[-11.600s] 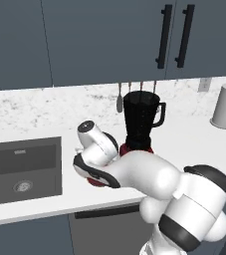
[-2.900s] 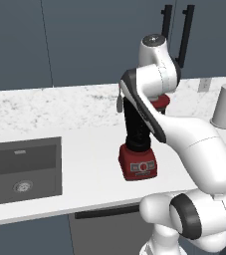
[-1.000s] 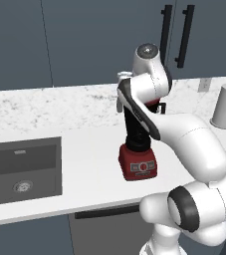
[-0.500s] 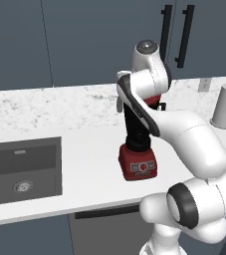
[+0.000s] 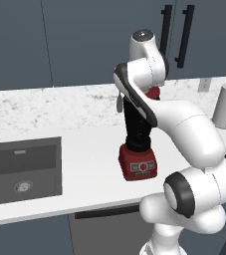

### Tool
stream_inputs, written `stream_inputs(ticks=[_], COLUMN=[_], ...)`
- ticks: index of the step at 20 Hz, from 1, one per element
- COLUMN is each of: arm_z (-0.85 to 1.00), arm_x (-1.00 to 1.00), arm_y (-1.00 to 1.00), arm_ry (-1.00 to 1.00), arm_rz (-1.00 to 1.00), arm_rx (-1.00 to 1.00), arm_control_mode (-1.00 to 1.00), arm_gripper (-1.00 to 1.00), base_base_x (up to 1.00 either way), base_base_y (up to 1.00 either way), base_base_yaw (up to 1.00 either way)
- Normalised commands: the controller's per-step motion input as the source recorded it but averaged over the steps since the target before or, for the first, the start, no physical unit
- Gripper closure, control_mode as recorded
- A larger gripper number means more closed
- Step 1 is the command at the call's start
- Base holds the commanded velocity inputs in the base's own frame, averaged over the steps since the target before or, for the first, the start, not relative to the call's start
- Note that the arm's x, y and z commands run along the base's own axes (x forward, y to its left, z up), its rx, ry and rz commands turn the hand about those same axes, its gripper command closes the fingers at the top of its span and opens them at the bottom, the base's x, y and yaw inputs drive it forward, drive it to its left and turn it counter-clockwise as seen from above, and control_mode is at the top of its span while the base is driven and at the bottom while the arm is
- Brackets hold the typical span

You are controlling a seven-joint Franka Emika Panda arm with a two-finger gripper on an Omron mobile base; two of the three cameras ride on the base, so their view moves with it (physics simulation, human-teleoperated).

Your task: Close the lid blender by securely placing the lid on top.

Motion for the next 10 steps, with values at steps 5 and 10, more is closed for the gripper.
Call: stream_inputs(ticks=[5, 10], arm_z=[0.27, 0.12], arm_x=[0.00, 0.00], arm_y=[0.03, 0.00], arm_ry=[0.04, 0.05], arm_rz=[0.00, 0.00], arm_rx=[0.00, 0.00], arm_control_mode=[-1.00, -1.00], arm_gripper=[1.00, 1.00], base_base_x=[0.00, 0.00], base_base_y=[0.00, 0.00], base_base_yaw=[0.00, 0.00])
